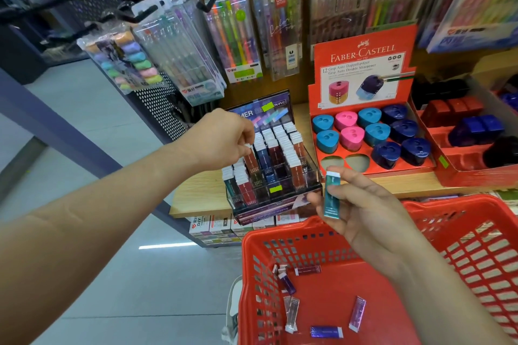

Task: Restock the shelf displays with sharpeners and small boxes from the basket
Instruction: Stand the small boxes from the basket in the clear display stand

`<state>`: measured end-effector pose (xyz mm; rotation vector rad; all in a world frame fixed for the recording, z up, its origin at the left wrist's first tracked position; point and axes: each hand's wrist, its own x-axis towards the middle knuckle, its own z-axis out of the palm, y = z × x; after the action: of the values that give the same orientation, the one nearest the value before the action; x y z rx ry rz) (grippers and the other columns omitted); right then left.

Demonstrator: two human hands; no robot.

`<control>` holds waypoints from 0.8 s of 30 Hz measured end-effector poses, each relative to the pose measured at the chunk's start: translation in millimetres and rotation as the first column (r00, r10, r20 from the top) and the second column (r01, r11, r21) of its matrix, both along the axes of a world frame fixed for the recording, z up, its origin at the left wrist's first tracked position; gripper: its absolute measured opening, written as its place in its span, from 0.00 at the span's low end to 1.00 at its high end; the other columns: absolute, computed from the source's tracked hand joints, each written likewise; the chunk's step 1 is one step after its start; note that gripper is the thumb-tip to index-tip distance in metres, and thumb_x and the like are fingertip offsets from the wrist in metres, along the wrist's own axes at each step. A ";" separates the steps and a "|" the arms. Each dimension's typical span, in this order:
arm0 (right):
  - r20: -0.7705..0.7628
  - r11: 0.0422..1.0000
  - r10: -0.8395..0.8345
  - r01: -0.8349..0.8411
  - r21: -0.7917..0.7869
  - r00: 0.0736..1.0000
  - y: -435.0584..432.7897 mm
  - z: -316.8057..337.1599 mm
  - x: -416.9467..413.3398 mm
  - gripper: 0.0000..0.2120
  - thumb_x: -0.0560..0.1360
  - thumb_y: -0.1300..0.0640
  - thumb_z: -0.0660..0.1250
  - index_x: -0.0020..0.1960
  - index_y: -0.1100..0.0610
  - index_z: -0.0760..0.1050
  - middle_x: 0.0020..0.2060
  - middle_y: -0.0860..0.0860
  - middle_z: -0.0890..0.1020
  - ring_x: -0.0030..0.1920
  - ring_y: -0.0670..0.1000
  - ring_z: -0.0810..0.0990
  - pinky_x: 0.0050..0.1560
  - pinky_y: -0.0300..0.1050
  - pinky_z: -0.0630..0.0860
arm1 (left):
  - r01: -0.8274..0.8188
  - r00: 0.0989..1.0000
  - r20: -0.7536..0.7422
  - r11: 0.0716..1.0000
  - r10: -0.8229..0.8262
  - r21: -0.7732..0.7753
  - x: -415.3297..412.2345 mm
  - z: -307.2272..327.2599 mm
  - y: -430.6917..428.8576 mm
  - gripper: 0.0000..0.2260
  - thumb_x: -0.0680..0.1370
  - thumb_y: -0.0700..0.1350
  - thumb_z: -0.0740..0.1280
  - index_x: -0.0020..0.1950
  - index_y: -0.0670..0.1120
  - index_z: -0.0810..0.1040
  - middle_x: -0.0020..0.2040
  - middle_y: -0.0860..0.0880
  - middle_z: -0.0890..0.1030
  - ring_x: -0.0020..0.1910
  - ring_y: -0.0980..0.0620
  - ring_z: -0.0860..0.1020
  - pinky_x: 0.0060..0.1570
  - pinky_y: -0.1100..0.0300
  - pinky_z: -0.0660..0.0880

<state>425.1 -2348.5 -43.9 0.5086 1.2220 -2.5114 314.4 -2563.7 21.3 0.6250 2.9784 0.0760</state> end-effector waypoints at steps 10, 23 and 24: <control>-0.074 0.997 -0.075 0.075 0.002 0.994 -8.2 -1.2 -2.0 0.12 0.72 0.68 0.68 0.54 0.60 0.77 0.46 0.58 0.86 0.42 0.50 0.86 0.37 0.34 0.79 | -0.181 0.878 0.477 0.896 -0.037 0.404 14.8 26.3 21.3 0.07 0.76 0.35 0.69 0.44 0.45 0.84 0.34 0.52 0.83 0.35 0.56 0.82 0.38 0.66 0.77; -0.039 0.992 -0.008 0.003 -0.127 0.999 -23.5 2.1 -0.1 0.04 0.77 0.65 0.65 0.47 0.57 0.73 0.48 0.62 0.81 0.44 0.60 0.86 0.41 0.44 0.83 | -0.327 0.792 0.602 0.765 -0.097 0.555 27.6 14.4 34.1 0.06 0.70 0.37 0.74 0.43 0.40 0.79 0.38 0.41 0.81 0.37 0.48 0.83 0.39 0.60 0.81; -0.050 0.991 -0.008 0.001 -0.131 0.999 -24.5 2.4 -0.5 0.05 0.76 0.66 0.66 0.47 0.57 0.73 0.44 0.60 0.83 0.42 0.57 0.86 0.38 0.42 0.82 | -0.340 0.787 0.609 0.756 -0.098 0.560 28.1 12.8 33.9 0.07 0.70 0.36 0.74 0.44 0.40 0.77 0.37 0.42 0.80 0.37 0.48 0.83 0.39 0.60 0.81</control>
<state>424.6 -2373.0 -41.5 0.4189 1.0646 -2.6010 342.5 -2529.8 34.0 0.3274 2.2781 1.1399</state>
